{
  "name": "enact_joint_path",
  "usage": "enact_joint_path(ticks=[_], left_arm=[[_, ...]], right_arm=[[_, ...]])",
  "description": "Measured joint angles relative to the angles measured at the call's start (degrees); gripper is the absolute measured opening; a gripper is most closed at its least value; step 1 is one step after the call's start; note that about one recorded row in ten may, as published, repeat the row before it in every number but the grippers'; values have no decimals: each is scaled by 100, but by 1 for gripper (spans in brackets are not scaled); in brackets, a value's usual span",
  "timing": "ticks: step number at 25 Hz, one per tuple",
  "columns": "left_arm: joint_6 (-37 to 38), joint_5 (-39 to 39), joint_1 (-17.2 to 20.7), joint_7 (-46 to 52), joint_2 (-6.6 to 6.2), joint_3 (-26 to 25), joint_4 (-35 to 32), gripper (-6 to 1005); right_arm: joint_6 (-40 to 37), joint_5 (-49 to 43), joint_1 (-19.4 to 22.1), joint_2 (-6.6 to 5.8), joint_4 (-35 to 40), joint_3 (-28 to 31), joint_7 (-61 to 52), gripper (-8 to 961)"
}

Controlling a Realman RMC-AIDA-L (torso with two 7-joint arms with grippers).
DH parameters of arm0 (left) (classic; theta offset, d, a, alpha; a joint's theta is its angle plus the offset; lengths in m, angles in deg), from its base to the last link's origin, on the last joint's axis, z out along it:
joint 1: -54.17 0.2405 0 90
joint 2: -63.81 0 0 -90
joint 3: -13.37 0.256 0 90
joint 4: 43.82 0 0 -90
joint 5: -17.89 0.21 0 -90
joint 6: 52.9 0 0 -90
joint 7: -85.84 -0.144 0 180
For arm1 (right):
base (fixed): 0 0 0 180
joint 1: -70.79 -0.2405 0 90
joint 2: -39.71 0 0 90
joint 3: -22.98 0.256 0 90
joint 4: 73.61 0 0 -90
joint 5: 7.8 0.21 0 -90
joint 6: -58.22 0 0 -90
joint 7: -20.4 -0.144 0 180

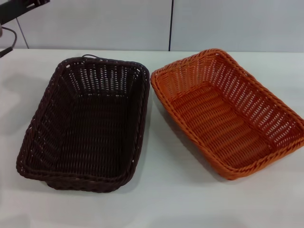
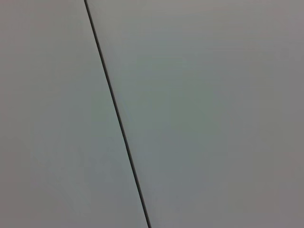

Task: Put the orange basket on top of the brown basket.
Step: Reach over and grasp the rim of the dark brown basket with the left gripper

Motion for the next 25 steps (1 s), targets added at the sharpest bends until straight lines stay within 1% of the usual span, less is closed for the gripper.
enact_joint_path(ticks=[1, 2, 3, 4, 6, 9, 10, 11, 13, 14, 15, 17, 21, 23, 24, 25], left_arm=[[-116, 354, -9, 358, -68, 28, 118, 855], [-308, 834, -14, 855, -164, 61, 372, 855], [-360, 947, -14, 973, -181, 67, 440, 855], [-494, 1250, -14, 1274, -224, 77, 604, 855], [-867, 2098, -14, 2079, -333, 83, 1074, 854], [-1333, 3070, -25, 2916, -406, 71, 1664, 854], [-1621, 3551, -29, 3310, -420, 50, 2001, 854], [-1728, 3714, -32, 3456, -424, 43, 2096, 854], [-2129, 4348, -73, 3929, -436, 34, 2464, 854], [-2532, 4983, -147, 4317, -431, 32, 2740, 853], [-2532, 4983, -147, 4317, -431, 32, 2740, 853], [-2847, 5439, -208, 4541, -382, 32, 2911, 853], [-3291, 6172, -326, 4787, -195, 32, 3118, 852], [-3419, 6393, -361, 4827, -111, 25, 3136, 852], [-3555, 6498, -375, 4847, -38, 8, 3141, 852], [-3617, 6520, -378, 4851, -14, -1, 3141, 852]], right_arm=[[0, 1, 2, 0, 0, 1, 0, 641], [0, 1, 4, -1, 0, 4, 0, 640], [-1, 1, 7, -7, 1, 6, 0, 640], [-1, 1, 7, -25, 2, 10, 0, 640], [0, 1, 8, -33, 3, 10, 0, 640], [0, 1, 9, -53, 3, 10, 0, 640], [0, 1, 9, -53, 3, 10, 0, 640], [1, 2, 10, -56, 3, 10, 0, 640], [1, 1, 19, -57, 9, 10, 0, 640], [2, 1, 25, -58, 13, 10, 0, 640], [2, 1, 32, -59, 15, 9, 0, 640], [3, 1, 46, -68, 18, -1, 1, 640], [5, 1, 54, -111, 20, -26, 5, 640], [7, 1, 54, -132, 22, -32, 6, 640], [8, 1, 48, -148, 27, -34, 7, 641], [8, 2, 41, -158, 26, -35, 8, 641]])
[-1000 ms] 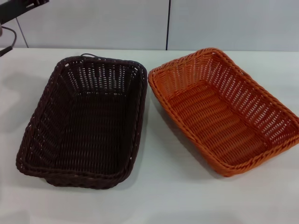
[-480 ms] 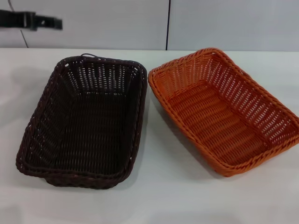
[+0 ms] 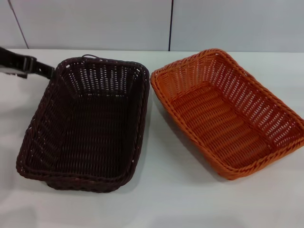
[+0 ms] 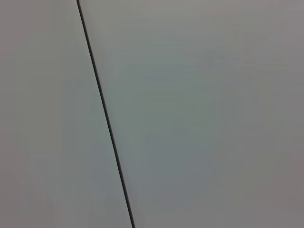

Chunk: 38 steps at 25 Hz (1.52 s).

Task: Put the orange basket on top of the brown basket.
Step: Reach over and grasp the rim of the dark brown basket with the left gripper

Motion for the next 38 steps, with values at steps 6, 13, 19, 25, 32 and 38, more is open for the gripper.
enact_joint_path(ticks=[6, 13, 19, 25, 32, 38], left_arm=[[-130, 88, 19, 69, 95, -23, -22, 851], [-91, 337, 87, 76, 264, -47, -104, 850], [-79, 519, 133, 79, 369, -51, -190, 850], [-47, 568, 178, 82, 389, -51, -291, 849], [-75, 568, 254, 91, 465, -53, -313, 848], [-97, 568, 256, 93, 510, -33, -355, 847]], right_arm=[[1, -1, -49, -54, -28, 0, 1, 641], [1, -39, -153, -112, -27, -28, 1, 641], [109, -45, -257, -122, -13, -87, 1, 641], [176, -46, -339, -139, -11, -87, 81, 640], [241, -46, -399, -142, -28, -87, 138, 640], [242, -46, -409, -142, -29, -87, 141, 641]])
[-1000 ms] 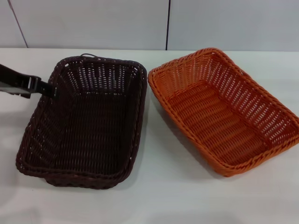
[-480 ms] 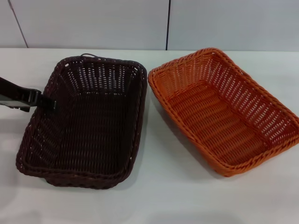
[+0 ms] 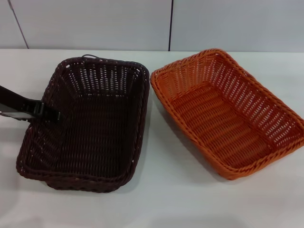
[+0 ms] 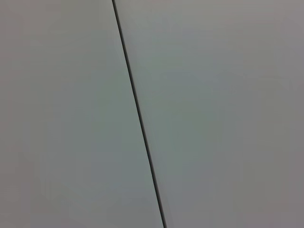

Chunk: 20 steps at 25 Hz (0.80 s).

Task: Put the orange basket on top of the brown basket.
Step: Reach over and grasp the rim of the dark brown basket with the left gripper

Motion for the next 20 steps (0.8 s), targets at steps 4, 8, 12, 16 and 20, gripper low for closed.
enact_joint_path(ticks=[4, 8, 12, 16, 20], left_arm=[[-36, 0, 1, -39, 11, 4, 7, 764], [-51, -2, 9, -53, 21, 31, 39, 620], [-84, -8, 30, -62, 43, 41, 115, 443], [-49, -26, 85, -65, 91, 40, 294, 260], [-71, -47, 101, -172, 120, 19, 379, 209]], right_arm=[[13, 0, 11, 0, -3, 0, 1, 641], [36, 0, 17, 0, -3, 0, 1, 641], [46, 0, 35, 0, -4, 0, 1, 641], [52, 16, 63, 0, -4, 0, 1, 641], [55, 35, 87, 0, -4, 5, 1, 640]])
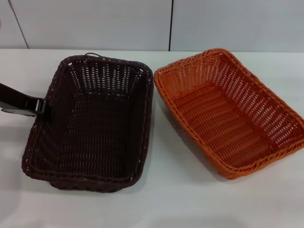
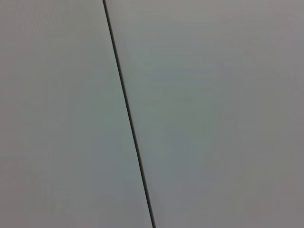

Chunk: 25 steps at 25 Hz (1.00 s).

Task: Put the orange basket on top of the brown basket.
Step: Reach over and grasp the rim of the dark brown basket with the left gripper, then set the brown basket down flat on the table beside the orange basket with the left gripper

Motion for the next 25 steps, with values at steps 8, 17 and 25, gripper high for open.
enact_joint_path(ticks=[8, 17, 25], left_arm=[[-77, -12, 121, -45, 52, -32, 627, 204], [-375, -18, 322, -281, 15, -31, 1724, 205], [-901, -38, 248, -667, -152, -52, 2488, 205]], right_arm=[[0, 7, 14, 10, -3, 12, 0, 640], [-29, 10, 47, 44, -9, 51, 0, 640], [-25, 10, 76, 53, -9, 60, 0, 641]])
